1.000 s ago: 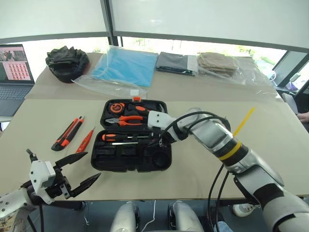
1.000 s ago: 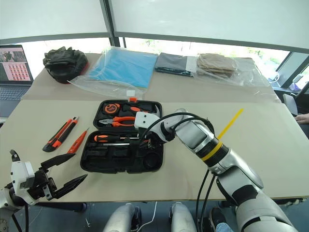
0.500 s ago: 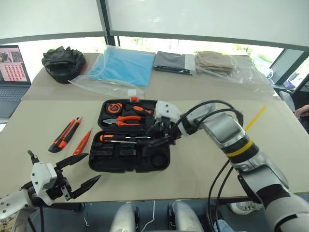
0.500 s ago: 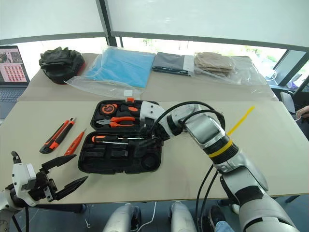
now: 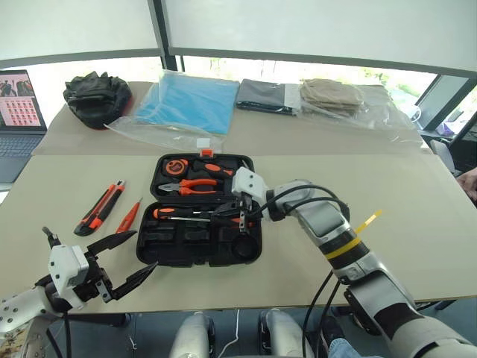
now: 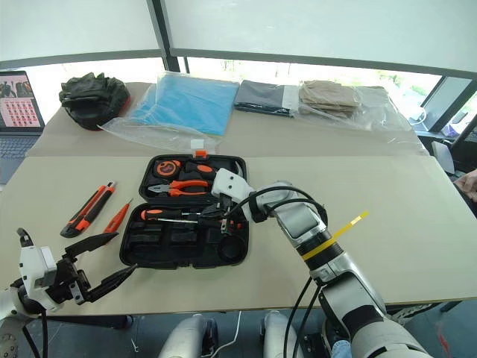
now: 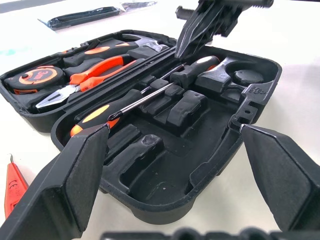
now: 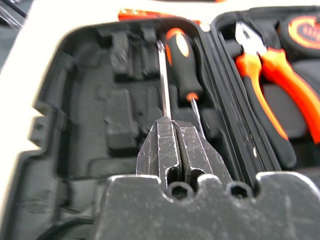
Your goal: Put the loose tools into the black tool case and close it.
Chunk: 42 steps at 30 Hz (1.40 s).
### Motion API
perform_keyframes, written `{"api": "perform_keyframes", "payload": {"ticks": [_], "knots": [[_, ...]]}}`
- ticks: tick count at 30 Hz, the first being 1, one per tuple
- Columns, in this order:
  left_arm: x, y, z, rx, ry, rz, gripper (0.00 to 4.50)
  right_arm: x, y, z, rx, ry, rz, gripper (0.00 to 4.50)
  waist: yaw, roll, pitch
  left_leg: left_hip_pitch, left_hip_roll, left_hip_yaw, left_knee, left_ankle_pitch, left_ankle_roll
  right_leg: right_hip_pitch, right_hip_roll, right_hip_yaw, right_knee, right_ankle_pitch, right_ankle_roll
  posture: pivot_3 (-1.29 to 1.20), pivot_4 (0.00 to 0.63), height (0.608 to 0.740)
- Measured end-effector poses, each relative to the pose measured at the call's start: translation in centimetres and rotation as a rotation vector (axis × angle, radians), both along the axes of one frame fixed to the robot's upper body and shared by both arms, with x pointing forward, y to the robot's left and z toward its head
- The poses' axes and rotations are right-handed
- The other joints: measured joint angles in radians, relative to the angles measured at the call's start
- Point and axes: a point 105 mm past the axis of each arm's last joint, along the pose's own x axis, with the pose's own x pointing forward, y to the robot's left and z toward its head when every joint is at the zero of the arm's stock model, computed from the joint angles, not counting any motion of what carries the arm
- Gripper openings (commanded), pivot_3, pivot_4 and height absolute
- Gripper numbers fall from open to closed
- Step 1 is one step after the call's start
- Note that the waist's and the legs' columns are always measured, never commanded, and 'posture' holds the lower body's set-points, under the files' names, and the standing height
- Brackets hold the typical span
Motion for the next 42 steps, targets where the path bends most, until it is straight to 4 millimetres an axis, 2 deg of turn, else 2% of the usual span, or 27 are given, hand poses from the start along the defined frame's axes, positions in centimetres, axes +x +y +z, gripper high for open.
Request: {"api": "perform_keyframes", "payload": {"ticks": [12, 18, 24, 29, 37, 41, 42], "knots": [[-0.1, 0.1, -0.2, -0.001, 0.008, 0.014, 4.50, -0.4, 0.9, -0.7, 0.011, -0.061, 0.036, 0.03, -0.012, 0.000, 0.000, 0.004, 0.002, 0.000, -0.002, 0.000, 0.000, 0.002, 0.003, 0.001, 0.001, -0.001, -0.002, 0.00, 0.150, 0.740], [0.1, 0.1, -0.1, -0.003, 0.002, 0.017, 4.50, -0.4, 1.4, -1.1, -0.053, -0.298, 0.099, 0.03, -0.022, 0.000, -0.001, 0.008, 0.003, 0.000, -0.002, 0.000, -0.001, 0.005, 0.004, 0.001, 0.001, -0.001, -0.002, 0.00, 0.150, 0.740], [0.2, -0.1, -0.1, -0.008, 0.002, 0.019, 4.50, -0.3, 1.5, -1.6, -0.066, -0.380, 0.123, 0.03, -0.024, 0.000, -0.001, 0.018, 0.004, 0.000, -0.003, 0.000, -0.001, 0.014, 0.003, 0.001, 0.000, -0.002, -0.003, 0.00, 0.150, 0.740], [0.1, 0.0, -0.4, -0.016, 0.022, 0.031, 4.50, -0.5, 1.6, -1.7, -0.108, -0.464, 0.175, 0.03, -0.025, 0.000, -0.002, 0.020, 0.004, 0.000, -0.005, 0.000, -0.002, 0.015, 0.003, 0.002, 0.000, -0.003, -0.004, 0.00, 0.150, 0.740], [0.1, 0.1, -0.6, -0.026, 0.024, 0.047, 4.50, -0.6, 2.0, -1.6, -0.085, -0.484, 0.188, 0.03, -0.031, 0.000, -0.003, 0.021, 0.005, 0.001, -0.007, -0.001, -0.003, 0.015, 0.005, 0.003, 0.000, -0.004, -0.006, 0.00, 0.150, 0.740], [0.0, 0.3, -0.7, -0.041, 0.028, 0.075, 4.50, -0.6, 1.7, -1.2, 0.021, -0.379, 0.137, 0.03, -0.028, 0.000, -0.003, 0.019, 0.005, 0.000, -0.007, -0.001, -0.003, 0.013, 0.005, 0.002, 0.000, -0.004, -0.007, 0.00, 0.150, 0.740], [0.0, 0.5, -0.7, -0.046, 0.029, 0.088, 4.50, -0.9, 1.5, -0.8, 0.073, -0.331, 0.132, 0.30, -0.027, 0.000, -0.003, 0.018, 0.005, 0.000, -0.007, -0.001, -0.003, 0.012, 0.005, 0.002, 0.000, -0.004, -0.007, 0.00, 0.150, 0.740]]}}
